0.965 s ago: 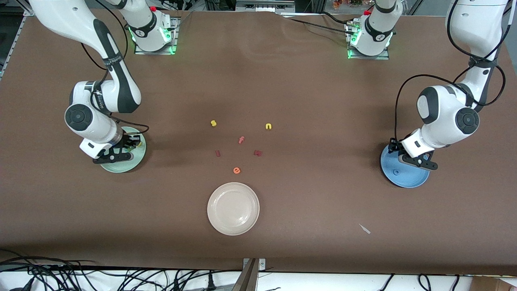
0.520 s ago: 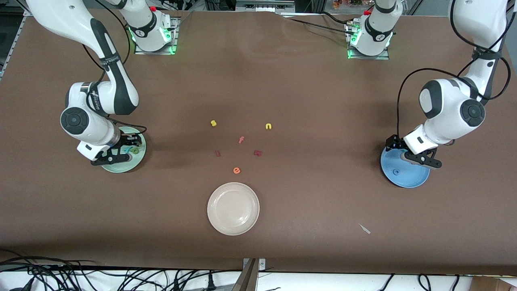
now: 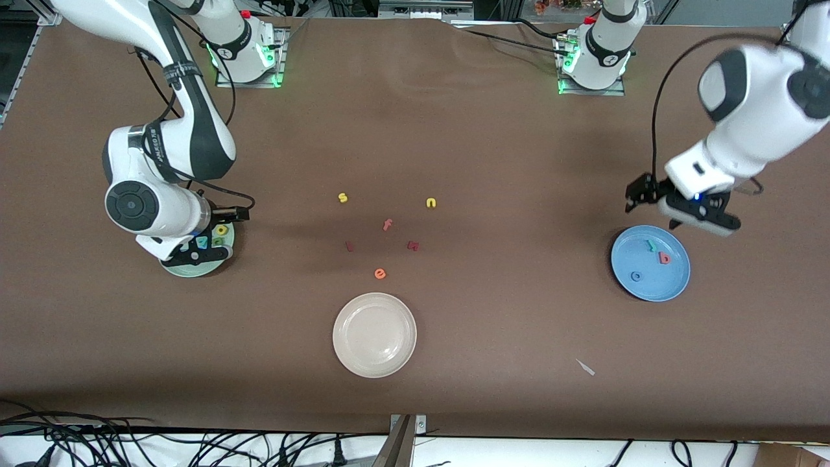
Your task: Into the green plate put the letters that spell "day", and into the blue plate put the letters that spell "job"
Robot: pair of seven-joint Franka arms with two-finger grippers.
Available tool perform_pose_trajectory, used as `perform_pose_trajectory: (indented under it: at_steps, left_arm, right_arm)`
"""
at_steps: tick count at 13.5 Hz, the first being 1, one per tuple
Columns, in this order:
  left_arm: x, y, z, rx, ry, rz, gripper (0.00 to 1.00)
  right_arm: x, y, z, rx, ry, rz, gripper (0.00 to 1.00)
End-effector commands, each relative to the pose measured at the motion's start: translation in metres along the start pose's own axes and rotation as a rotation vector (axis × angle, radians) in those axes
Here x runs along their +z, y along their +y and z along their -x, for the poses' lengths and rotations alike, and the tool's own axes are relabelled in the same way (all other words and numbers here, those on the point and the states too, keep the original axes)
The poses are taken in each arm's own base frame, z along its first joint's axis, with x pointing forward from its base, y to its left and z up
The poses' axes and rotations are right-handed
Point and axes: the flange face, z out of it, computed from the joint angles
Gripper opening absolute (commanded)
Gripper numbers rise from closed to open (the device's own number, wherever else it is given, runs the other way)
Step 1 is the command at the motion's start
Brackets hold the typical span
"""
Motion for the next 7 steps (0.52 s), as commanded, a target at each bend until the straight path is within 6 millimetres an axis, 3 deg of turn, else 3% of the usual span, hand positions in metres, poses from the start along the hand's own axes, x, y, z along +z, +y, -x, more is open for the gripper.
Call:
perform_pose_trajectory:
  at_steps: [1, 4, 5, 7]
  left_arm:
    - [-0.064, 0.033, 0.021, 0.010, -0.048, -0.077, 1.00]
    - [-0.134, 0.033, 0.022, 0.009, -0.112, -0.059, 1.00]
    - [-0.146, 0.024, 0.025, -0.007, -0.116, -0.054, 1.00]
    - [-0.161, -0.011, 0.029, -0.065, -0.118, -0.025, 1.00]
  right_arm:
    - [-0.037, 0.002, 0.011, 0.001, -0.065, -0.005, 1.00]
    - [-0.077, 0.004, 0.034, 0.011, -0.128, -0.004, 1.00]
    - [-0.098, 0.001, 0.047, 0.002, -0.093, -0.019, 1.00]
    - [-0.129, 0.003, 0.079, -0.008, -0.006, -0.029, 1.00]
